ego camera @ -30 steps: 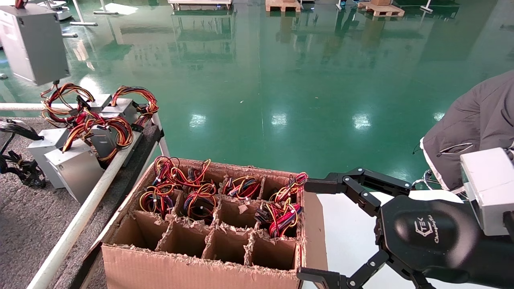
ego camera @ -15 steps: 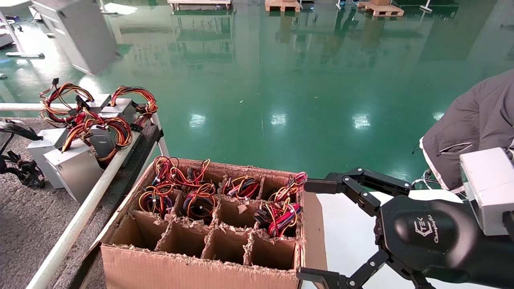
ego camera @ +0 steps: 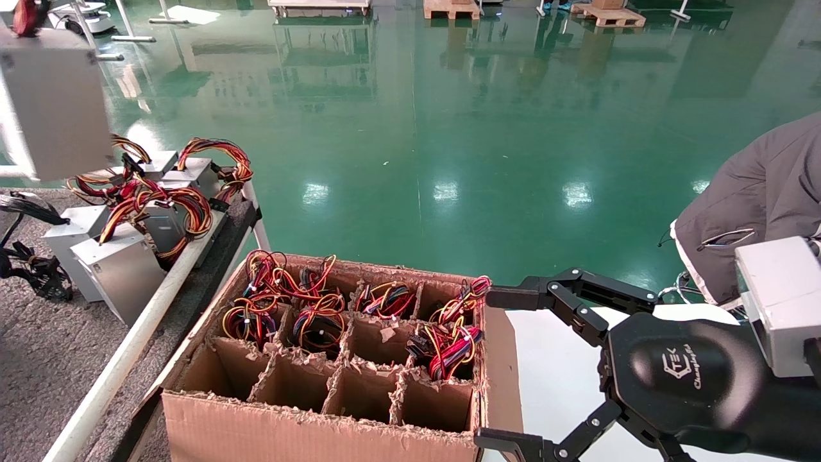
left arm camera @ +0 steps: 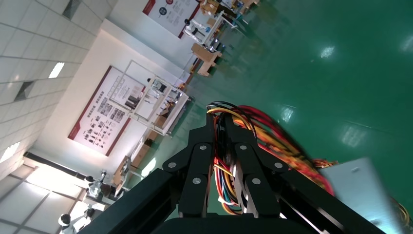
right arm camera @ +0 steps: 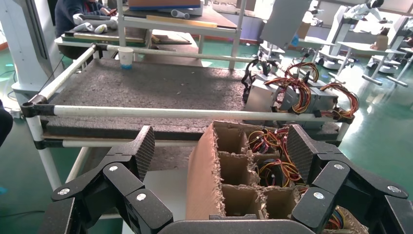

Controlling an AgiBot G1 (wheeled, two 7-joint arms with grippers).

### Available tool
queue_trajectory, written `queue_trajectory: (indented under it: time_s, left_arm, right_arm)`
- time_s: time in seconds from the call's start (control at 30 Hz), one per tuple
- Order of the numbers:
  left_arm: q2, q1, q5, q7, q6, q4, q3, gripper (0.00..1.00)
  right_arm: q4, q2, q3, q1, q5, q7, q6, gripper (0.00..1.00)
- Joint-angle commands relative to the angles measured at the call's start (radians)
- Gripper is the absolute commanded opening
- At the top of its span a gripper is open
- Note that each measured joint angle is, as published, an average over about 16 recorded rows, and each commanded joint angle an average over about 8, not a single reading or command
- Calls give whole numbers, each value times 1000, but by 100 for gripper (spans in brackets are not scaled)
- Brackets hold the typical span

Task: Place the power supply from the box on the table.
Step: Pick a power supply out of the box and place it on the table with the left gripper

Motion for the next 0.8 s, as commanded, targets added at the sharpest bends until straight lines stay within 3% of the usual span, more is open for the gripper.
queue_trajectory:
  time_s: [0.03,0.8]
  left_arm:
    - [-17,-12,2,-11,18,-15,7,0]
    - [-122,-130,98,-149,136,-128,39,0]
  right_arm:
    - [0,0,0,0,0,0,0,100]
    - [0,0,0,0,0,0,0,100]
